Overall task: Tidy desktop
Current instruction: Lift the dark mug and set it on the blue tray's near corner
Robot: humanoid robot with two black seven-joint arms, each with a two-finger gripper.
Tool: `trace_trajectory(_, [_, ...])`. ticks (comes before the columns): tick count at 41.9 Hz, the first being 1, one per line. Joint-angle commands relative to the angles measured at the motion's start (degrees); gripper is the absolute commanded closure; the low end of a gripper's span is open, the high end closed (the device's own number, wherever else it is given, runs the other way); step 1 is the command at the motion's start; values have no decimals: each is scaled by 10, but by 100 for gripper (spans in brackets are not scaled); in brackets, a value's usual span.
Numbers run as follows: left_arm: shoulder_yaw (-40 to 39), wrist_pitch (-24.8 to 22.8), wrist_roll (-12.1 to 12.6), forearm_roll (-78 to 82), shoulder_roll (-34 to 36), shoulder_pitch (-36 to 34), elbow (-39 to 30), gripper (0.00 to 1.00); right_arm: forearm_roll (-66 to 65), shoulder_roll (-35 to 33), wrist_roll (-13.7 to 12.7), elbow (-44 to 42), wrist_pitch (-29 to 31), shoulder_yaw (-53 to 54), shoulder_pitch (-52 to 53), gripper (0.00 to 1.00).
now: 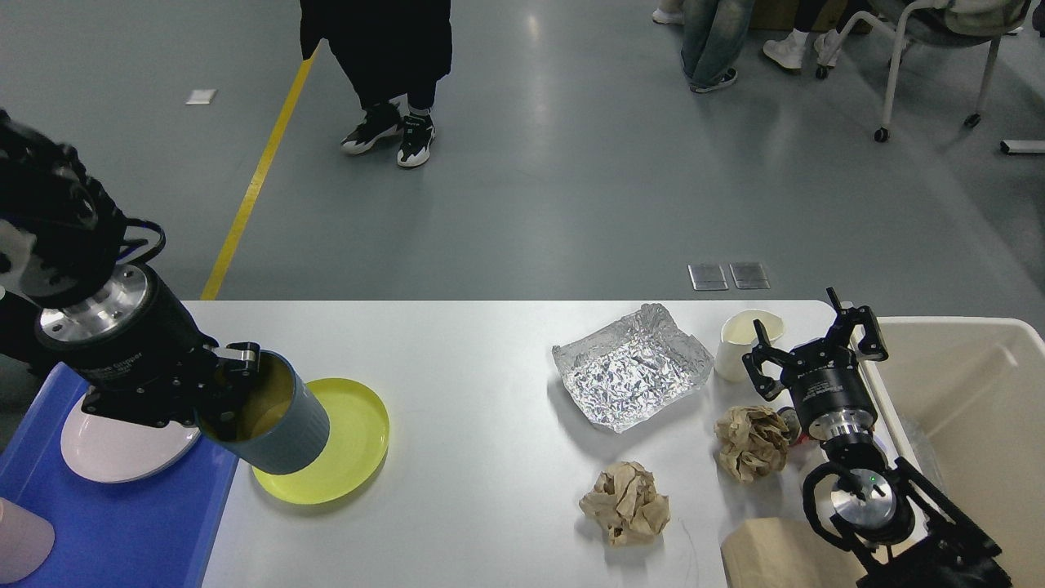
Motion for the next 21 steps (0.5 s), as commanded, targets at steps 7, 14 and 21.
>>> trace_trajectory(7, [3, -88, -4, -5, -54, -112, -16, 100, 1, 0, 0, 0, 0, 0, 0, 0])
trace_trajectory(14, [6, -88, -4, -5, -46, -116, -15, 100, 0, 0, 0, 0, 0, 0, 0, 0])
trace_trajectory(21, [30, -86, 7, 5, 1, -99, -8, 100, 1, 0, 0, 0, 0, 0, 0, 0])
